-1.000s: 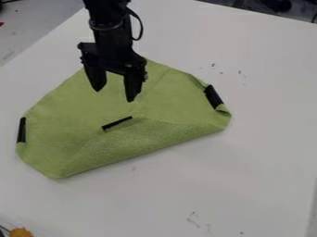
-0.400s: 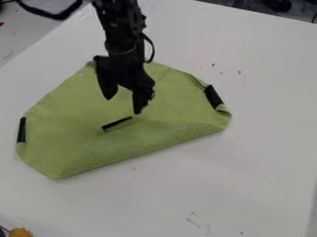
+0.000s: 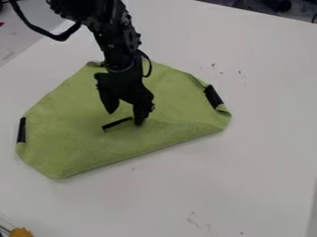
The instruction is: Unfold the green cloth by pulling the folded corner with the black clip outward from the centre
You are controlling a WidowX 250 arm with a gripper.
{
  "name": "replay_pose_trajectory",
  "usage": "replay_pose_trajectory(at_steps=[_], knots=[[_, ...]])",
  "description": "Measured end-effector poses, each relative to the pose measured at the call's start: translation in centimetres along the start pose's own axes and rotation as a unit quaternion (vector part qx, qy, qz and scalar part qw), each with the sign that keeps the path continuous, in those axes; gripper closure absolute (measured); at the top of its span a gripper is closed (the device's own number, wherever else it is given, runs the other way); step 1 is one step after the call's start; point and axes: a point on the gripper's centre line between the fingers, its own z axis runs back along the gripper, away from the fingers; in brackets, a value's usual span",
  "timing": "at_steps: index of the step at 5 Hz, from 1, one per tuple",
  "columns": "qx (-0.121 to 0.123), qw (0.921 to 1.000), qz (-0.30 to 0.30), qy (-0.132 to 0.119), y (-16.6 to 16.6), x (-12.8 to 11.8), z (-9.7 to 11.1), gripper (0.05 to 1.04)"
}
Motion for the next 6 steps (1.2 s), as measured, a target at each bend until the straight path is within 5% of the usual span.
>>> replay_pose_trajectory(at_steps=[1,4,5,6], knots=[[0.002,1.0,0.002,0.001,0.0,-0.2,-0.1,0.135],[0.022,0.999,-0.027,0.03,0.0,-0.9,0.1,0.881],[0.049,0.9972,-0.049,0.028,-0.2,0.0,2.2,1.007],[0.074,0.9961,-0.04,0.026,-1.4,0.2,4.6,1.028]])
